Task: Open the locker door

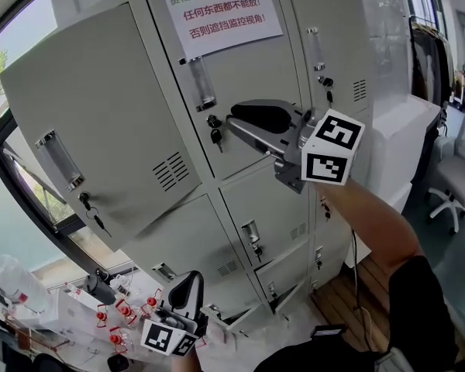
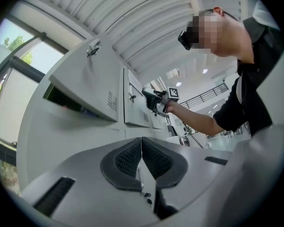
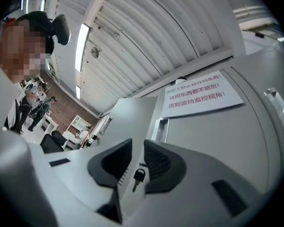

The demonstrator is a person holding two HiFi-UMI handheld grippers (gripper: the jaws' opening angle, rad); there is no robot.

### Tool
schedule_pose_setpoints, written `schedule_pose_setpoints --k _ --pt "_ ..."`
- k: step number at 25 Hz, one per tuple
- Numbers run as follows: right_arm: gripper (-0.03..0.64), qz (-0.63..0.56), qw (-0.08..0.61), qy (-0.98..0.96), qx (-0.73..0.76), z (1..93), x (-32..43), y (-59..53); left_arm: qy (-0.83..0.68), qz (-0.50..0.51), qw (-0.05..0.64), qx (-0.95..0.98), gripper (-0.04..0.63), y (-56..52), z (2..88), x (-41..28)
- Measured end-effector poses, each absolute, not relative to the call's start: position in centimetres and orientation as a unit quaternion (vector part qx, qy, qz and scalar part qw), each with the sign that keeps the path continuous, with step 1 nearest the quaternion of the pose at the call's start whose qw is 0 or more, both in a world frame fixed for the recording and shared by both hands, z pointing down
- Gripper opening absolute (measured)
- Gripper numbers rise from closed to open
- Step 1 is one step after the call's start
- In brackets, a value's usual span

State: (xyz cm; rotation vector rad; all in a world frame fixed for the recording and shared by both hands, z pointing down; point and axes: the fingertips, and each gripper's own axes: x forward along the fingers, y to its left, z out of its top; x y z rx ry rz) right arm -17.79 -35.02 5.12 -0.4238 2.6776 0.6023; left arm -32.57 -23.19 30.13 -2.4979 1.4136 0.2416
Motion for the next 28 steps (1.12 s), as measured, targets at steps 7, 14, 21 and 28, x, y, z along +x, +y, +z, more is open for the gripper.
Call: schedule_pose_setpoints --k 7,14,21,28 --pt "0.092 0.228 0.158 0.946 -0.169 1.1 -19.4 -35.8 0.445 0.064 0.223 -0.865 0.017 -22.9 17.3 -29.2" --pt "0.109 0.192 0.129 0.957 -0.175 0.2 -21.5 -37.8 0.444 0.051 0.262 -0.855 0.018 -23.8 7.7 -28.2" --pt "0.123 0.202 0.094 0.952 -0.208 -0.1 -22.9 -39.1 0.452 0.015 0.268 -0.851 0.020 -26.6 3.5 -26.7" --pt "0.130 0.174 0.085 0.958 -0.214 -0.1 -23.9 -40.1 0.470 0.014 0.258 -0.844 0.020 -29.4 1.9 -27.5"
